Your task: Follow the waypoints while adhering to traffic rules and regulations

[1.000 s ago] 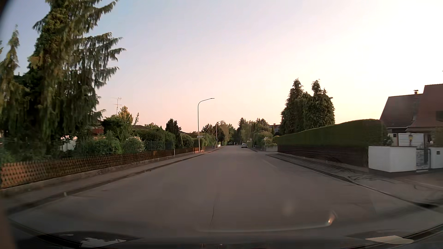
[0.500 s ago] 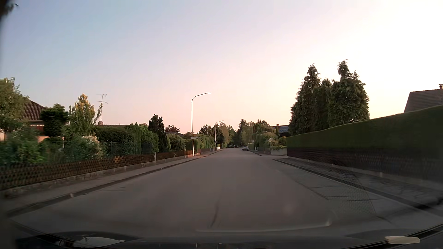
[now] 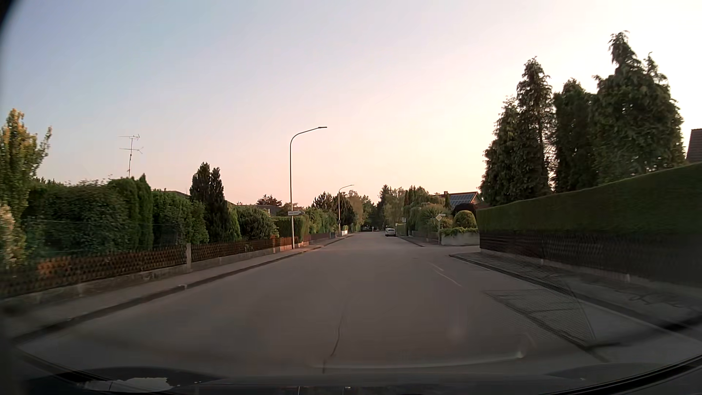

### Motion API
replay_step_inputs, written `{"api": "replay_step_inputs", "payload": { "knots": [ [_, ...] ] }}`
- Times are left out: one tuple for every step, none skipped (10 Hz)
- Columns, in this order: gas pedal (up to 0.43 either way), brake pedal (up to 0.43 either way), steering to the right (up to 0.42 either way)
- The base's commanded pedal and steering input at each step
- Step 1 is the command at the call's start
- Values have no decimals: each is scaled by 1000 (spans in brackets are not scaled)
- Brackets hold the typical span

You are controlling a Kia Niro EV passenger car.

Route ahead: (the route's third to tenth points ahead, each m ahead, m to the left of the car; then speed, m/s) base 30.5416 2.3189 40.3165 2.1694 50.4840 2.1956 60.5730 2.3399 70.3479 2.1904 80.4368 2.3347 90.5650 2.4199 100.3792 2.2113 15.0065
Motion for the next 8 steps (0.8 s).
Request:
{"api": "replay_step_inputs", "payload": {
  "knots": [
    [47, 12, -3],
    [28, 18, -3],
    [8, 18, -3],
    [8, 12, -1],
    [8, 18, -1],
    [8, 18, -1],
    [20, 18, 0],
    [39, 12, 0]
  ]
}}
